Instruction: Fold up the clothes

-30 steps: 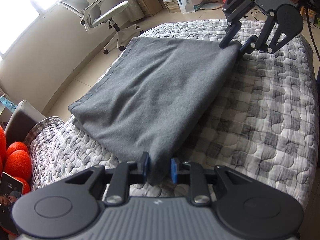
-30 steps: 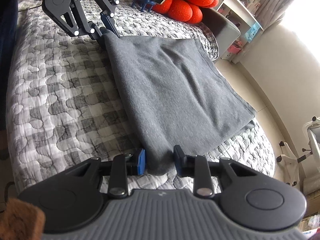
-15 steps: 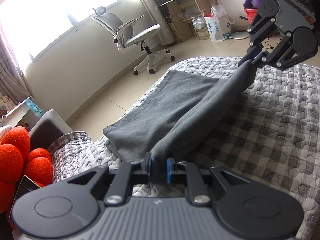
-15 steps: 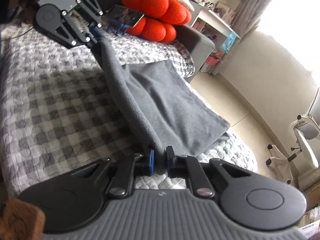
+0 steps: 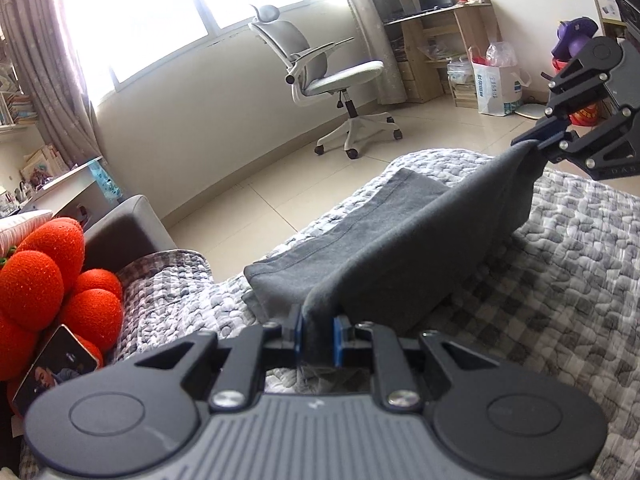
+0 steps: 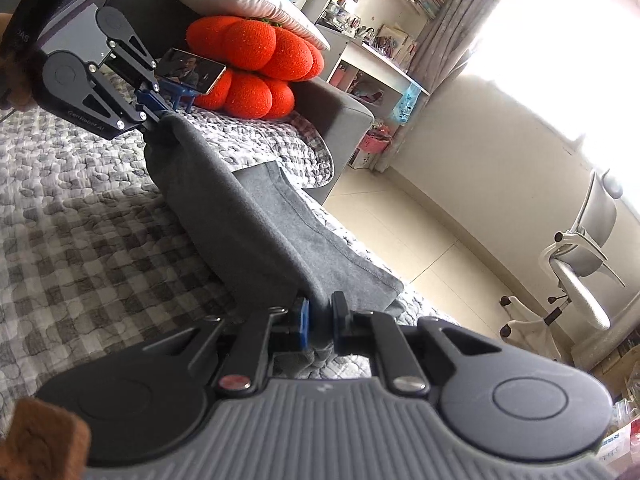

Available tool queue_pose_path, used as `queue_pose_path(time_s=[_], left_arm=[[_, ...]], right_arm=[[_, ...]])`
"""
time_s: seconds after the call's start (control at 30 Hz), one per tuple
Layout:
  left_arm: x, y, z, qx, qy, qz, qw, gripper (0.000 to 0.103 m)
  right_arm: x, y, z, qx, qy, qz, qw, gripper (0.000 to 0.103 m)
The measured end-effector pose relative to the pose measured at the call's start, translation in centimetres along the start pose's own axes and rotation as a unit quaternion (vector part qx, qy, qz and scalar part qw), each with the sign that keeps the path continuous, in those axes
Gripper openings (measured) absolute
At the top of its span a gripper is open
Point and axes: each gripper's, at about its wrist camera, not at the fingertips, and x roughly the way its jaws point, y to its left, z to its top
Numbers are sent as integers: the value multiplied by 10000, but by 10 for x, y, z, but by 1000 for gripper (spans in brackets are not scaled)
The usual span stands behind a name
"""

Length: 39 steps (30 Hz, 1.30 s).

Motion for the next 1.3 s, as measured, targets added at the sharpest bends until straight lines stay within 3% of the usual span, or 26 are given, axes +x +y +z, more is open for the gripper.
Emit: queue_pose_path(time_s=[0.23,0.4,0.77,1.3], left_arm=[[16,9,16,-369,38,109,9993,14],[33,26,25,-823,39,21,9966,14],[70,48,36,-1314,100,-108,9912,14],[130,83,22,-2291,370,-598,9709,14]], right_arm=[[12,-14,8,271,66,-105,9996,10],[23,-24,13,456,61,-219,9987,10],[56,-53,20,827,98,-331,9960,10],[111,-83,10,1891,331,-178,9812,10]])
